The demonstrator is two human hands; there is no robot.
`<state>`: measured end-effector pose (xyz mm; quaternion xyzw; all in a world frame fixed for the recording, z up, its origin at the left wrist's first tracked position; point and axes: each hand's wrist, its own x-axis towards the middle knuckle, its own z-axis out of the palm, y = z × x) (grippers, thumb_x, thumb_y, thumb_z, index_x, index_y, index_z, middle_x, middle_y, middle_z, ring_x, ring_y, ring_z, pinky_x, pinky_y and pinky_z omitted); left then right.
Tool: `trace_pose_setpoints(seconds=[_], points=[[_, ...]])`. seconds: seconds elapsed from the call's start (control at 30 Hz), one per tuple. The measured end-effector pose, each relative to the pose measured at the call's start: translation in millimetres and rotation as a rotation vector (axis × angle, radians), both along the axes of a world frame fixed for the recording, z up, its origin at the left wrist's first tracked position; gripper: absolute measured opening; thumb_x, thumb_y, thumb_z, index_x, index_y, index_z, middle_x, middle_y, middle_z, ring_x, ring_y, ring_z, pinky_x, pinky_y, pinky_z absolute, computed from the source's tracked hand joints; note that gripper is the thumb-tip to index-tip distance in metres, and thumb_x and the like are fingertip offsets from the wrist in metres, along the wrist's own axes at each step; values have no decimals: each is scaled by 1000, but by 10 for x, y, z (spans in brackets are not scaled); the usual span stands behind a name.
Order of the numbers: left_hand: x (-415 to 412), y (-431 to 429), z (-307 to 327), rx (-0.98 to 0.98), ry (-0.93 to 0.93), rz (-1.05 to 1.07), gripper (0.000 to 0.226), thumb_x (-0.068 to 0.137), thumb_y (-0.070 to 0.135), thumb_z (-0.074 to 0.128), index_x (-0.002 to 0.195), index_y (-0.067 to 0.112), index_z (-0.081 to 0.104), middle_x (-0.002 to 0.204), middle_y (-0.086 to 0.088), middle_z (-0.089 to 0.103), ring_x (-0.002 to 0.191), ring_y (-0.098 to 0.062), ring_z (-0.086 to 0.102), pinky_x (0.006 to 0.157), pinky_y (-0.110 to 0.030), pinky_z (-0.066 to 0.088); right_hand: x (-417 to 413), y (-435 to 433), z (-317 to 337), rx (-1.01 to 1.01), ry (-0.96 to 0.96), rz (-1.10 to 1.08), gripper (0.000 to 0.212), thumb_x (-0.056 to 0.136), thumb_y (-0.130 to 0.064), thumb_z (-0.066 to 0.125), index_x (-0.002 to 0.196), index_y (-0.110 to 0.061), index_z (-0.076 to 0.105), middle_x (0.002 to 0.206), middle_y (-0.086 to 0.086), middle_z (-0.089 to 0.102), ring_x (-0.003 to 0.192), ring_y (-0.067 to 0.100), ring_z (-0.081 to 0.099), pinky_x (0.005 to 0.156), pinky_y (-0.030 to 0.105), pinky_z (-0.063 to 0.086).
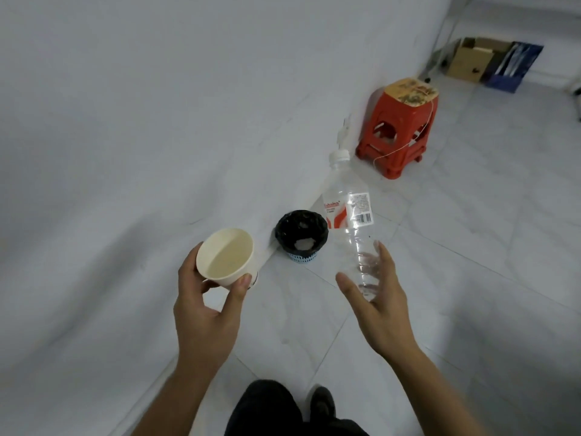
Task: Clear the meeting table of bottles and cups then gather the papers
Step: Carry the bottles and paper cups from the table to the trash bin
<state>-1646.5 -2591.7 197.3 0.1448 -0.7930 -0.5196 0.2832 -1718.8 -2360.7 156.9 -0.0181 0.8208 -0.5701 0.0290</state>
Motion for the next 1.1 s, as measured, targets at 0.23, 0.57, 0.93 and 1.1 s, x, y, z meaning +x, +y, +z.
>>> trace_pose_setpoints(seconds=[0.23,0.57,0.93,1.1], points=[[-1935,-738,-761,53,-119,-34,65,81,30,76,138,20,46,128,27,54,113,-7,58,86,-19,52,-1739,-613,-509,238,-96,59,88,87,-56,65,157,-29,17,145,-9,46,121,5,50,100,37,50],[-4577,-1414,-3142,-98,-659,-270,67,81,43,76,137,27,43,125,16,57,109,-12,60,86,-38,54,-4100,-1422,-2687,649,-603,160,86,91,-51,60,155,-15,16,146,13,43,131,32,46,103,44,41],[-5823,-1310,-6619,-117,-1005,-323,81,80,41,77,146,17,35,135,-3,58,121,-26,55,87,-29,41,-5453,-1893,-6189,967,-680,529,66,82,-38,64,133,-6,37,122,13,40,111,37,53,75,37,41],[-5791,-1226,-7583,-81,-1110,-283,83,78,49,77,142,14,38,131,-6,61,119,-28,59,94,-40,49,-5470,-1884,-7083,949,-643,570,84,87,-48,64,151,-12,22,137,19,38,118,42,53,89,46,48]])
